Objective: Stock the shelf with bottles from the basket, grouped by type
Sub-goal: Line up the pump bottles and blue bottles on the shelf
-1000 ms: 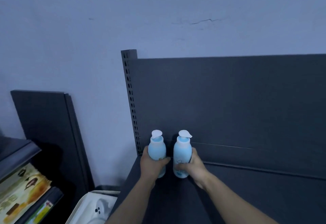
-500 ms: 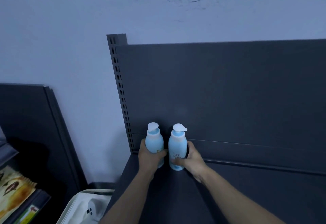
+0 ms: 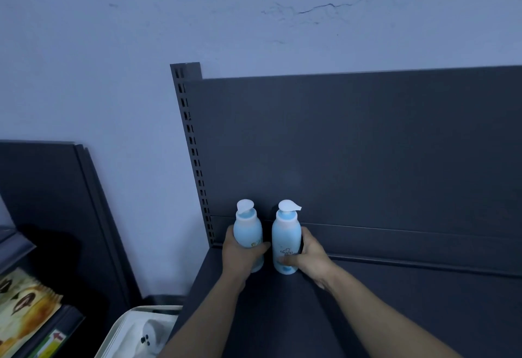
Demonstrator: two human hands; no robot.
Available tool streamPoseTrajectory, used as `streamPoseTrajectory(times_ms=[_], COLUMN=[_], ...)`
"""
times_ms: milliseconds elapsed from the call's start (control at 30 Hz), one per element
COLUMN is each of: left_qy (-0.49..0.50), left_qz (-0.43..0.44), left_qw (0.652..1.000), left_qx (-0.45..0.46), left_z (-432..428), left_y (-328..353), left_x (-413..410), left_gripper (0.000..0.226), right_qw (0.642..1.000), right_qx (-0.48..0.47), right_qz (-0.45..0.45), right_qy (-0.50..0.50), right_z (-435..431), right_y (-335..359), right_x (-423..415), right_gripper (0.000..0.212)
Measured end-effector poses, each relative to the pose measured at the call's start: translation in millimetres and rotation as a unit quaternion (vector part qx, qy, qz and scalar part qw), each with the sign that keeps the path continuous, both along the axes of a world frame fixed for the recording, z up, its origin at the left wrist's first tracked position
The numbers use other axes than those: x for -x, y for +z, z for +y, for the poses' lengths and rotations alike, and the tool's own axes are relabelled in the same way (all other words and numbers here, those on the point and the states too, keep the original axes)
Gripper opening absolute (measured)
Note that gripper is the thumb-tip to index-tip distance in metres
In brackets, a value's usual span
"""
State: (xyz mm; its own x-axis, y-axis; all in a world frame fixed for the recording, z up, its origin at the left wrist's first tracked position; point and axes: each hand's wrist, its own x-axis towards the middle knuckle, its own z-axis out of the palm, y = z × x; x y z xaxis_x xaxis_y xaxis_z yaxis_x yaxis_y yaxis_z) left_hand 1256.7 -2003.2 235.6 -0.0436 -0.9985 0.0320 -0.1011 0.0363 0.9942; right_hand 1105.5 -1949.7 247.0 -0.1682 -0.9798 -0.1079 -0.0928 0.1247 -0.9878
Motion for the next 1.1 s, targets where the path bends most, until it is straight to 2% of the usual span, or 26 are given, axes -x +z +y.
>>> streamPoseTrajectory(times_ms=[100, 200, 267, 300, 333, 400, 467, 533, 567, 633, 700, 767, 933, 1100], left_qy=[-0.015, -0.016, 0.022, 0.056, 0.097, 0.178, 0.192, 0.165, 0.150, 0.143, 0.153, 0.148, 0.104, 0.052], left_qz=[-0.012, -0.028, -0.047, -0.050, -0.062, -0.144, -0.275, -0.394, -0.431, -0.474, -0.481, -0.474, -0.448, -0.423], left_qw=[1.000, 0.999, 0.997, 0.991, 0.976, 0.919, 0.848, 0.789, 0.769, 0.737, 0.725, 0.732, 0.753, 0.757], left_qx=[-0.007, 0.004, 0.055, 0.112, 0.184, 0.321, 0.409, 0.442, 0.448, 0.461, 0.470, 0.466, 0.470, 0.496], left_z=[4, 12, 30, 40, 50, 64, 68, 65, 67, 75, 83, 94, 129, 176], left_y=[4, 4, 16, 26, 41, 76, 108, 131, 141, 159, 169, 175, 180, 180], left_x=[-4, -17, -28, -33, -35, -35, -26, -12, -5, 8, 20, 35, 83, 150], left_gripper=[0.074, 0.099, 0.103, 0.094, 0.081, 0.061, 0.060, 0.063, 0.064, 0.064, 0.064, 0.065, 0.067, 0.070], right_qw=[1.000, 0.998, 0.995, 0.987, 0.972, 0.918, 0.844, 0.764, 0.736, 0.711, 0.691, 0.675, 0.666, 0.640], right_qx=[0.000, 0.003, 0.029, 0.064, 0.113, 0.208, 0.257, 0.270, 0.266, 0.245, 0.232, 0.220, 0.176, 0.137], right_qz=[0.020, 0.054, 0.097, 0.127, 0.162, 0.260, 0.405, 0.535, 0.572, 0.608, 0.628, 0.641, 0.646, 0.653], right_qy=[0.008, 0.022, -0.020, -0.070, -0.129, -0.216, -0.240, -0.241, -0.244, -0.256, -0.274, -0.290, -0.330, -0.380], right_z=[4, 15, 29, 37, 46, 59, 64, 64, 65, 74, 88, 105, 152, 214], right_y=[3, 12, 22, 30, 41, 69, 100, 125, 134, 148, 157, 164, 168, 166], right_x=[1, 4, 7, 7, 6, 3, -2, -3, -2, 4, 15, 30, 70, 124], right_gripper=[0.062, 0.075, 0.081, 0.078, 0.072, 0.063, 0.067, 0.069, 0.068, 0.067, 0.067, 0.067, 0.069, 0.069])
